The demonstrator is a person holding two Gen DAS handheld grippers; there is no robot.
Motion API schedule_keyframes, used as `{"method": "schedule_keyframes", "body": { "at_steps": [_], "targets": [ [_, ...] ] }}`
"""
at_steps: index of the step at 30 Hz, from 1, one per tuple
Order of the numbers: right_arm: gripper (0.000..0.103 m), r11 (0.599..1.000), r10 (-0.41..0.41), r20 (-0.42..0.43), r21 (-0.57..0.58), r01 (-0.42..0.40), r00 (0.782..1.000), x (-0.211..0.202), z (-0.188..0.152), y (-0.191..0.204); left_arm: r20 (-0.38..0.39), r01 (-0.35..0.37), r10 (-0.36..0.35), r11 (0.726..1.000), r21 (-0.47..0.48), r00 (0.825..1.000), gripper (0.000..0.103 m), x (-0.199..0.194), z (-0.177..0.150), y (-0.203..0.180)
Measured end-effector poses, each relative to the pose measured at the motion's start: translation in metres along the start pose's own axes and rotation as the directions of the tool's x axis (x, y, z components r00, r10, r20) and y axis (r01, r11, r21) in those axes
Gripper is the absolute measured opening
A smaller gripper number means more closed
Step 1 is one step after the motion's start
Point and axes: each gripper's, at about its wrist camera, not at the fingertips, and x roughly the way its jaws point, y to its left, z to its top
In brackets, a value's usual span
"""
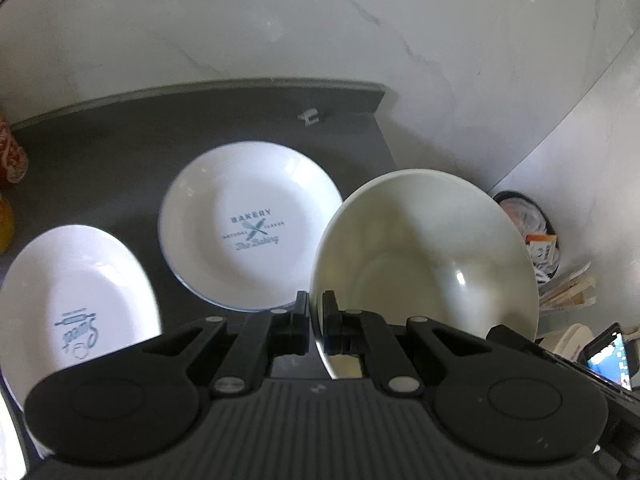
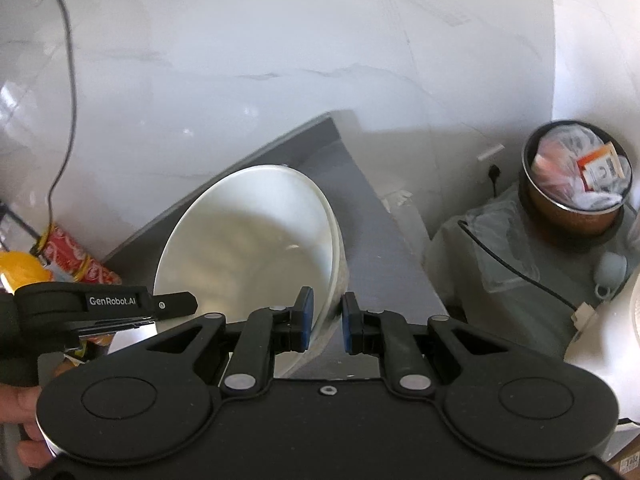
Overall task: Organize plates and bowls
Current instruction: 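Carry the yellow-patterned bowl with both grippers and lower it into the stacked bowls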
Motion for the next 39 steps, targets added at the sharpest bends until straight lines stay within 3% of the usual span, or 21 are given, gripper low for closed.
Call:
{"method": "schedule_keyframes", "body": {
  "at_steps": [20, 39],
  "targets": [
    [0.015, 0.997, 0.035, 0.061, -0.076, -0.031, 0.997, -0.041, -0.033, 0.074, 0.112, 0.036, -0.032, 0.999, -0.035, 0.993, 0.004, -0.087, -0.025, 0.057],
    [0.015, 0.996, -0.051, 0.034, -0.077, 0.054, 0.998, -0.059, -0.091, 0.108, 0.056, 0.092, -0.090, 0.995, -0.031, 0.994, 0.005, -0.107, -0.075, 0.104]
  ]
}}
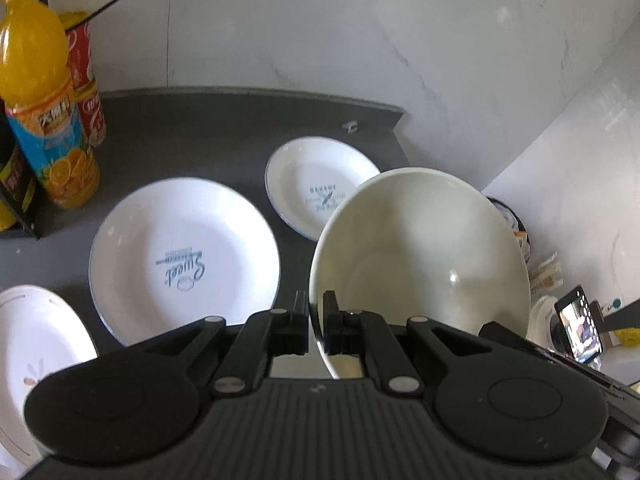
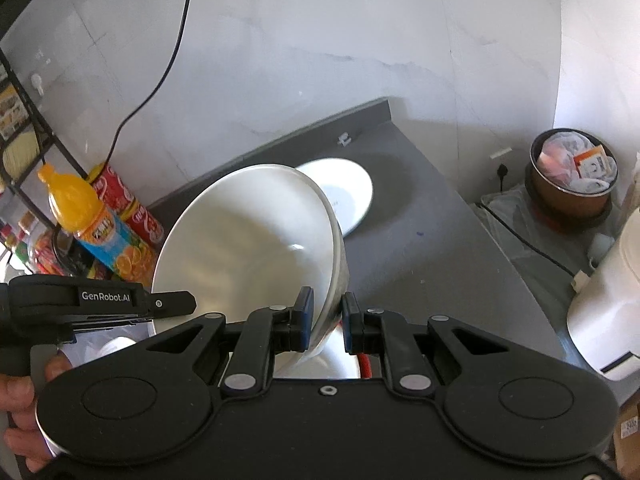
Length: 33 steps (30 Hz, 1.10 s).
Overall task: Organize plates and bowls
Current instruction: 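Carry the yellow-patterned bowl with both grippers and lower it into the stacked bowls, then open both grippers to release the bowl onto the stack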
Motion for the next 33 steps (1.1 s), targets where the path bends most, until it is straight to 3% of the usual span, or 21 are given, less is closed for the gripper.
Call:
{"method": "schedule_keyframes", "body": {
  "at_steps": [12, 27, 33],
  "targets": [
    [0.015, 0.999, -0.033, -0.061, -0.017, 0.032, 0.998, 0.004, -0.034, 0.013, -0.063, 0.001, -0.001, 1.000, 0.002, 0.998, 0.005, 0.001, -0.034, 0.021],
    [0.015, 0.995, -0.085, -0.120, -0.057, 0.079, 0.989, 0.021, -0.045, 0.020, -0.127, -0.027, 0.026, 1.000, -0.007, 0.992, 0.005, 0.015, -0.053, 0.038],
    [0.022, 0.995, -0.091, -0.162, -0.054, 0.083, 0.983, 0.030, -0.046, 0.018, -0.137, -0.031, 0.031, 1.000, 0.003, 0.990, 0.006, 0.020, -0.056, 0.036]
  ]
}}
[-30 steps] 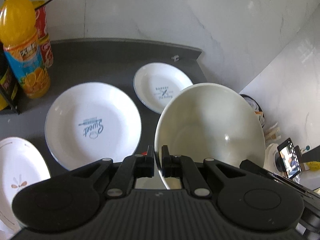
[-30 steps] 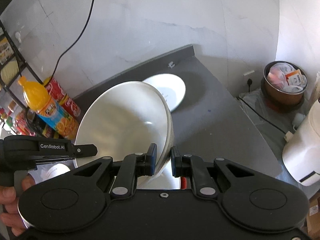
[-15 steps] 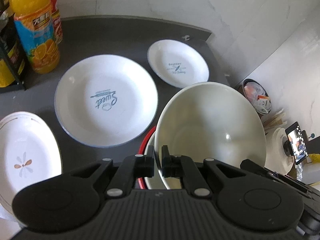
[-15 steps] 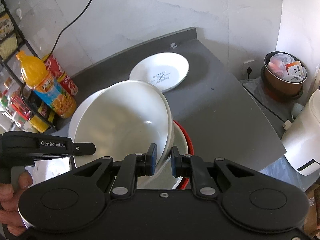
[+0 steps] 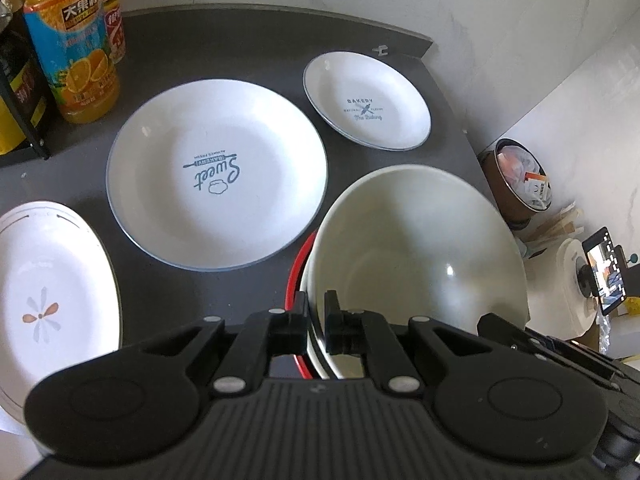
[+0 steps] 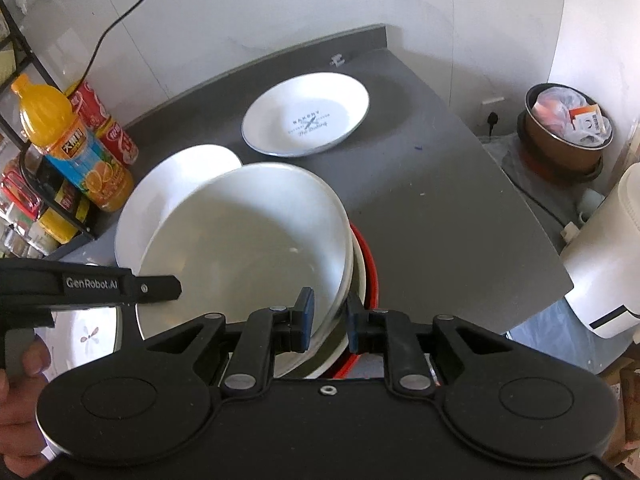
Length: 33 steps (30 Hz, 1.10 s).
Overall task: Organize plates and bowls
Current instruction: 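Open both grippers to release the bowl onto the stack, then move both grippers toward the white plate printed 'Sweet'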
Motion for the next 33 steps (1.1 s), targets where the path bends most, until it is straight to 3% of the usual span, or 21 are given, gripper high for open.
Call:
{"method": "schedule_keyframes", "body": {
  "at_steps": [7, 10, 14, 18, 20, 23, 33],
  "targets": [
    [0.035, 1.000, 0.015, 0.013, -0.010, -0.015, 1.000, -0.006, 0.006, -0.006, -0.011, -0.029, 0.029, 0.999, 0.017, 1.000, 0.009, 0.004, 0.003, -0.007],
    [0.040, 1.000, 0.022, 0.019, -0.012, -0.022, 1.000, -0.009, 0.012, -0.009, -0.016, -0.027, 0.027, 1.000, -0.003, 1.000, 0.016, 0.003, 0.006, -0.004],
    [0.051, 0.999, 0.047, 0.047, 0.005, -0.047, 0.998, -0.015, 0.022, -0.016, -0.004, -0.034, 0.034, 0.999, 0.002, 0.999, 0.039, -0.003, 0.013, -0.007],
    [0.055, 0.998, 0.069, 0.065, 0.008, -0.069, 0.996, -0.016, 0.034, -0.019, 0.037, -0.049, 0.048, 0.999, 0.014, 0.998, 0.064, -0.012, 0.021, -0.012],
    [0.058, 0.996, 0.082, 0.065, 0.012, -0.083, 0.994, -0.013, 0.040, -0.021, 0.051, -0.058, 0.058, 0.998, 0.012, 0.997, 0.069, -0.014, 0.025, -0.014],
    [0.068, 0.995, 0.100, 0.066, 0.001, -0.100, 0.993, -0.009, 0.050, -0.022, 0.067, -0.076, 0.076, 0.997, 0.002, 0.995, 0.072, -0.015, 0.031, -0.015],
    [0.071, 0.973, 0.222, 0.017, -0.062, -0.220, 0.975, 0.013, 0.087, -0.021, 0.094, -0.161, 0.170, 0.982, -0.100, 0.981, 0.076, -0.011, 0.054, -0.009]
  ]
}}
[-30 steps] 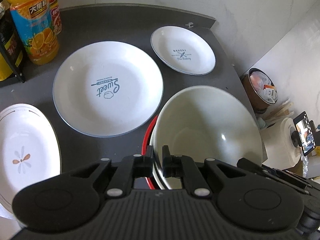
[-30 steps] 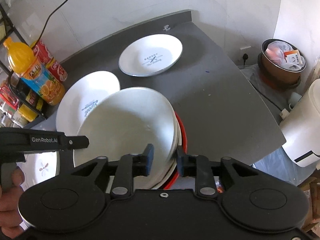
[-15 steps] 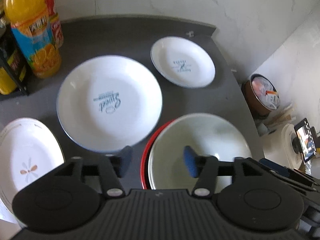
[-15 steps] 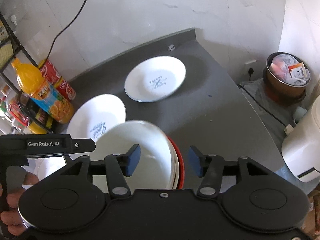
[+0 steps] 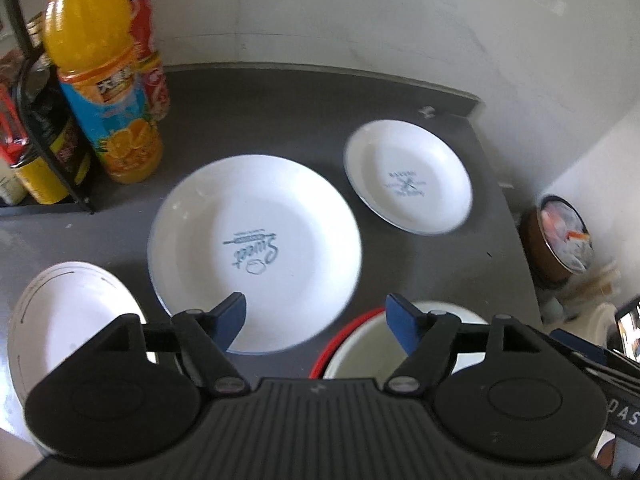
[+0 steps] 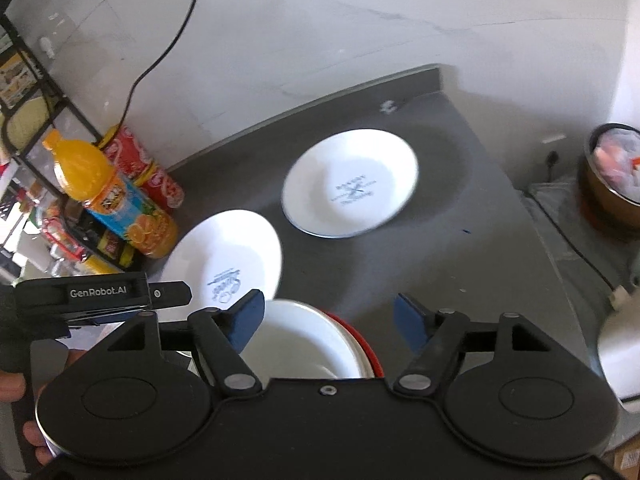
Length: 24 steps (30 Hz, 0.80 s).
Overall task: Organize plates and bowls
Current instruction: 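Move both grippers toward the white plate printed 'Sweet'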
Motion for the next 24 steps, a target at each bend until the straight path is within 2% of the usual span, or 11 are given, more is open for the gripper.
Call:
{"method": "schedule_keyframes", "body": {
  "at_steps": [6, 13, 18, 24],
  "targets": [
    [0.071, 0.996, 0.072, -0.033, -0.045, -0.073, 0.997, 0.016, 0.019, 0.008, 0.007, -0.080, 0.081, 0.991, -0.107, 0.997, 0.076, -0.002, 0.008, 0.014],
    [0.071, 0.993, 0.121, -0.082, 0.004, -0.121, 0.989, 0.036, 0.029, 0.027, 0.020, -0.149, 0.154, 0.976, -0.160, 0.988, 0.076, -0.009, 0.019, 0.040],
    [0.071, 0.996, 0.093, -0.097, 0.022, -0.091, 0.991, 0.053, 0.031, 0.044, 0.009, -0.180, 0.184, 0.969, -0.168, 0.983, 0.076, -0.002, 0.030, 0.063],
    [0.071, 0.996, 0.035, -0.103, 0.091, -0.025, 0.994, 0.072, 0.029, 0.051, -0.005, -0.178, 0.178, 0.978, -0.110, 0.984, 0.076, 0.013, 0.042, 0.084]
  ]
}}
